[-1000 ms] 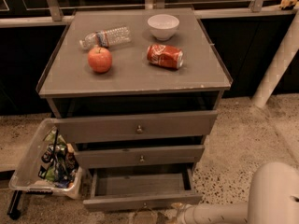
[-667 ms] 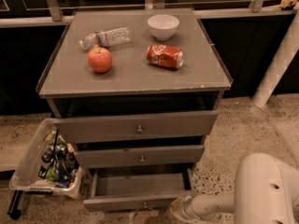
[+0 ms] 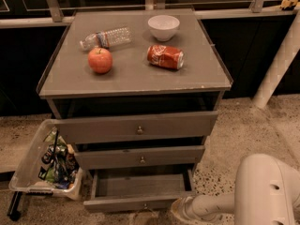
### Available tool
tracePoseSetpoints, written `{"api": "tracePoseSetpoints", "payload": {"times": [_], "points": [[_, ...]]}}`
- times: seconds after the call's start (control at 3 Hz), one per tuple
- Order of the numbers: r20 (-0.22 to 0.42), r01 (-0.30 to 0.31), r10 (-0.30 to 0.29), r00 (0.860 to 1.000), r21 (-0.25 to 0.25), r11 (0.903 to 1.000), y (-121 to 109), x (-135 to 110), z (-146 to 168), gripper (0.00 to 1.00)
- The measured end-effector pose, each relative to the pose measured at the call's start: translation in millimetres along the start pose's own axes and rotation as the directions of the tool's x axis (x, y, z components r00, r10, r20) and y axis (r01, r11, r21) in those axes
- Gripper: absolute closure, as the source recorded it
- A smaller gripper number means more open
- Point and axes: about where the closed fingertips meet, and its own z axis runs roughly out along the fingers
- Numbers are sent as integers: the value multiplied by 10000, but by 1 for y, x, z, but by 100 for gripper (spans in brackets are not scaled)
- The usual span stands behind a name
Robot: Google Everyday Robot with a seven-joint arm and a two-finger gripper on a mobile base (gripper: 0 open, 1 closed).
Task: Close bottom drawer
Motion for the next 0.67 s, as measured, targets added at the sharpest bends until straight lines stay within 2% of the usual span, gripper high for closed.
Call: {"api": "tracePoseSetpoints", "payload": {"times": [0.33,0.67], "points": [[549,436,-433,9976,-46,9990,-9,-10,6,100],[1105,1024,-1000,9888,-161,9946,-13,-30,17,100]]}}
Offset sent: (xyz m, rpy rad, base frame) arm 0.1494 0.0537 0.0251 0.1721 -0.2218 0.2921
